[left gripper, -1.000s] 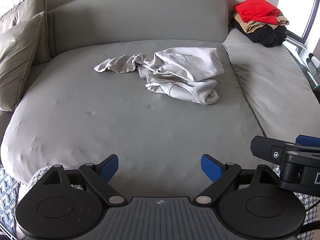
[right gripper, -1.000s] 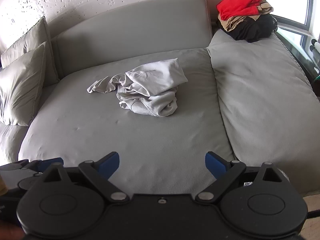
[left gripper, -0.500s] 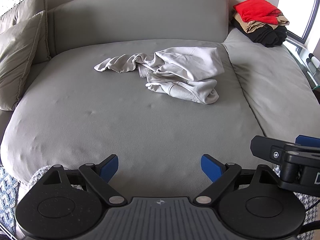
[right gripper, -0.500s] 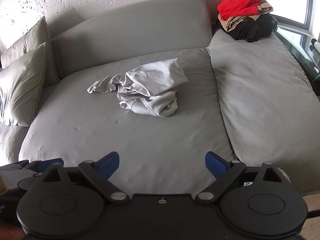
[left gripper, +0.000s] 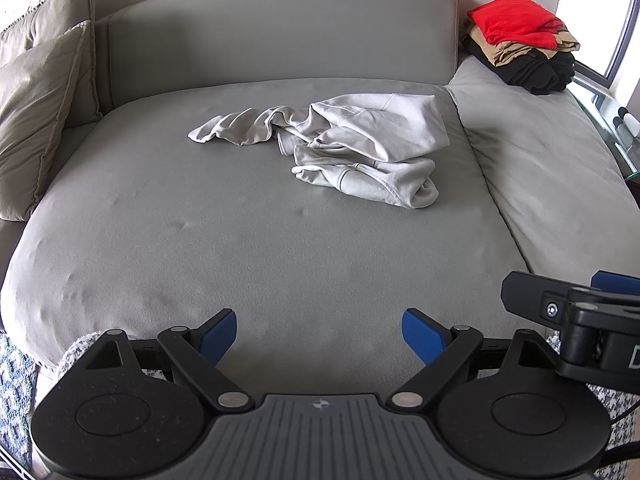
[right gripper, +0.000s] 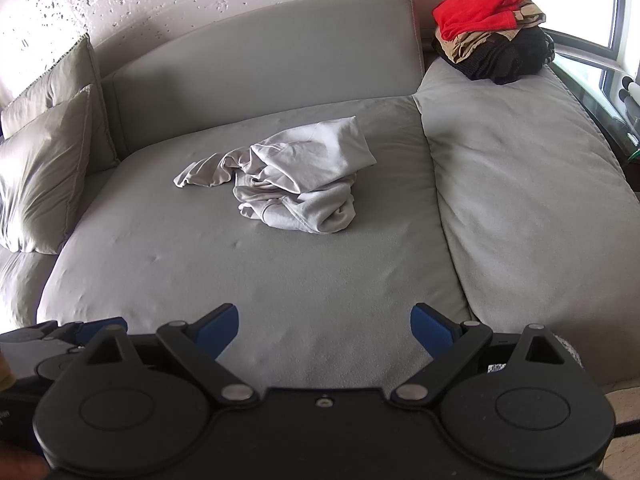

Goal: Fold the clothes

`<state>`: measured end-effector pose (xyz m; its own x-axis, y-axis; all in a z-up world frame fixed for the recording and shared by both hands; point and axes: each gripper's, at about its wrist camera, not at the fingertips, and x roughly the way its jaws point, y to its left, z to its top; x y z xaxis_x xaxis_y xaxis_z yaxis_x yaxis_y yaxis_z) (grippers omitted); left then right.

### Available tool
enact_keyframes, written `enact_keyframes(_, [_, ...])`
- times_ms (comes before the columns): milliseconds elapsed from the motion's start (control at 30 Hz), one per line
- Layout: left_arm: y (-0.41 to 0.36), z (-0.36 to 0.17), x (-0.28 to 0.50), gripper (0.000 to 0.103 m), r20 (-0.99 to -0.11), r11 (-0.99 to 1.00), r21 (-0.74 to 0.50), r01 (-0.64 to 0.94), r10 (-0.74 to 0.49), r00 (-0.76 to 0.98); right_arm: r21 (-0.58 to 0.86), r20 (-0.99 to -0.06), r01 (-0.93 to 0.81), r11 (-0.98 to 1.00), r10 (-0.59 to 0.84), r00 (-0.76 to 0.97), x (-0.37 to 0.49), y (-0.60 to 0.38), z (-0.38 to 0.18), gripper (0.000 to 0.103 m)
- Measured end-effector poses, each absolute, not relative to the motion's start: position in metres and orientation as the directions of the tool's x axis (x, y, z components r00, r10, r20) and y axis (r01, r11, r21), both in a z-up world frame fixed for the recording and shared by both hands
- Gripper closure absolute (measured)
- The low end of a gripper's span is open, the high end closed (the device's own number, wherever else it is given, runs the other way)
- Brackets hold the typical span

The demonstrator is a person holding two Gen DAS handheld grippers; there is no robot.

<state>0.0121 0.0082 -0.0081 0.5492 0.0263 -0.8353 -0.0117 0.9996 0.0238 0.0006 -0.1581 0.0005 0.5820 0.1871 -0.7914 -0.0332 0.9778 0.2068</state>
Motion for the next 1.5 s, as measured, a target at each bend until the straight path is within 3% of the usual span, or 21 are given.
enact_keyframes(400, [0.038,-0.013,0.029,0.014,-0.839,0.996,0.017,-0.084,0.060,0.541,0.242,-0.762,-0.024,0.970,0.205,0.614,0.017,-0.163,-0.002,0.009])
enact_keyframes(700, [0.078,-0.022,0.053,0.039,-0.847,0.985,-0.002,-0.173,0.091,0.524,0.262,-0.718,-0.063,0.963,0.238,0.655,0.062,-0.159,-0.014,0.009])
enact_keyframes(767, [0.077,-0.025,0.062,0.032,-0.850,0.987,-0.018,-0.162,0.070,0.522,0.285,-0.695,-0.089,0.954,0.270,0.666,0.075,-0.157,-0.019,0.011])
enact_keyframes(800, [0.076,-0.027,0.066,0.019,-0.852,0.988,-0.027,-0.153,0.057,0.520,0.291,-0.691,-0.091,0.952,0.275,0.668,0.084,-0.156,-0.024,0.015])
enact_keyframes(833, [0.075,-0.029,0.070,0.012,-0.854,0.989,-0.037,-0.145,0.044,0.518,0.299,-0.697,-0.084,0.951,0.278,0.662,0.094,-0.156,-0.028,0.019])
enact_keyframes(867, [0.073,-0.031,0.074,0.010,-0.856,0.990,-0.047,-0.137,0.031,0.516,0.313,-0.699,-0.077,0.947,0.285,0.655,0.102,-0.157,-0.032,0.027])
enact_keyframes(967, [0.070,-0.037,0.082,0.003,-0.865,0.989,-0.081,-0.122,-0.009,0.502,0.366,-0.708,-0.042,0.930,0.307,0.636,0.131,-0.162,-0.049,0.029])
enact_keyframes(1333, [0.077,-0.060,0.108,0.003,-0.846,0.982,-0.076,-0.173,0.028,0.532,0.515,-0.734,0.108,0.851,0.372,0.568,0.228,-0.170,-0.110,0.027])
enact_keyframes(1367, [0.077,-0.062,0.111,0.003,-0.849,0.981,-0.074,-0.181,0.033,0.528,0.510,-0.727,0.105,0.853,0.363,0.583,0.232,-0.167,-0.109,0.046])
enact_keyframes(1400, [0.076,-0.063,0.114,0.003,-0.849,0.981,-0.072,-0.182,0.035,0.526,0.506,-0.720,0.102,0.856,0.354,0.597,0.236,-0.165,-0.108,0.090])
enact_keyframes(1433, [0.076,-0.064,0.117,0.003,-0.850,0.981,-0.070,-0.183,0.037,0.525,0.525,-0.706,0.086,0.847,0.376,0.600,0.241,-0.163,-0.106,0.098])
enact_keyframes(1500, [0.075,-0.062,0.120,0.003,-0.846,0.986,-0.064,-0.155,0.029,0.532,0.581,-0.643,0.054,0.812,0.417,0.642,0.251,-0.166,-0.089,0.098])
